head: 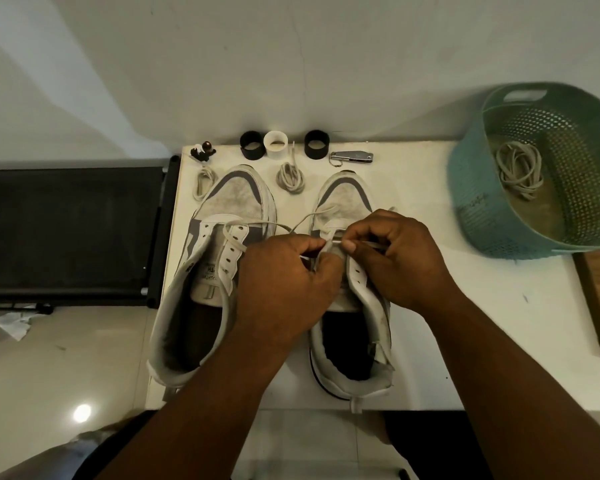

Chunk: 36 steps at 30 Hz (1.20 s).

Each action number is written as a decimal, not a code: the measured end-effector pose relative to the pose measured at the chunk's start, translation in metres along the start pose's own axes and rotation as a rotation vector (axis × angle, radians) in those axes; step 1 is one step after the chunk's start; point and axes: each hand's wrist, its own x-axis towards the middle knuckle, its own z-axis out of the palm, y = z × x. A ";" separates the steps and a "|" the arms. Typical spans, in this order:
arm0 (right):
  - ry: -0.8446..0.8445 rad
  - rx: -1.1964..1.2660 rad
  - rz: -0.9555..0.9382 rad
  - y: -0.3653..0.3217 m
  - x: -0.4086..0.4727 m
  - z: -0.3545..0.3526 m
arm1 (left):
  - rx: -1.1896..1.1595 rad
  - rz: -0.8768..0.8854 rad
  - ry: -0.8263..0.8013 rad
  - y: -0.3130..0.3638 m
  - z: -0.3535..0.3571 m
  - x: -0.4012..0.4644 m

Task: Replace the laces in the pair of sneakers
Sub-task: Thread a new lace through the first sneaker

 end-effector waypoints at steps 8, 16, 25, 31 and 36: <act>-0.023 0.069 0.022 0.002 0.001 0.002 | 0.003 0.050 0.040 -0.002 0.003 -0.002; 0.039 0.074 -0.005 0.006 -0.001 0.013 | -0.016 0.089 0.066 -0.004 0.004 -0.003; 0.065 0.080 -0.056 0.010 0.001 0.015 | -0.120 -0.125 0.012 -0.019 0.013 0.010; 0.039 0.042 -0.014 0.012 0.000 0.009 | -0.915 -0.067 0.097 -0.003 0.007 0.014; 0.011 0.035 -0.030 0.010 -0.002 0.005 | -0.520 0.065 -0.005 -0.004 -0.004 0.020</act>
